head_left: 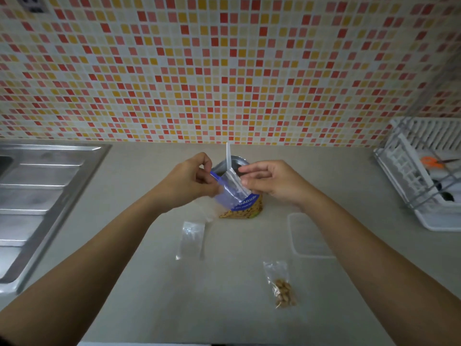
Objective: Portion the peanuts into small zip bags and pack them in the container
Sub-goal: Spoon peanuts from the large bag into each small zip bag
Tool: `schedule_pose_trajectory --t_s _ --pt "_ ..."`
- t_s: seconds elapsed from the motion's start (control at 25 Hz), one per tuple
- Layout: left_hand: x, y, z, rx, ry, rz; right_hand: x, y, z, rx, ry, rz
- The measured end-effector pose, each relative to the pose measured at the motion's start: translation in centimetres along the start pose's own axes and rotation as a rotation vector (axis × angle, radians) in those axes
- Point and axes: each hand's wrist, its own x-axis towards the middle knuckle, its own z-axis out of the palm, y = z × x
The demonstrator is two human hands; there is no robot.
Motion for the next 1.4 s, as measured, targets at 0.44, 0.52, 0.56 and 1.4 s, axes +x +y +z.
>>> schedule_pose_trajectory --t_s 0.44,0.52,0.56,1.4 --pt "3.0 2.0 1.4 0.338 0.346 0.434 -0.4 -2.8 -2.4 0.432 0.256 0.069" --pt "3.1 2.2 2.4 0.371 0.387 0.517 -0.4 -3.5 -2.7 0.437 0.281 0.081" --pt "3.1 2.3 2.7 0.364 0.402 0.530 -0.4 -3.7 -2.7 0.416 0.292 0.095" --pt "3.9 4.1 3.5 -0.247 0.094 0.051 0.0 -3.2 -3.0 -0.485 0.406 -0.223"
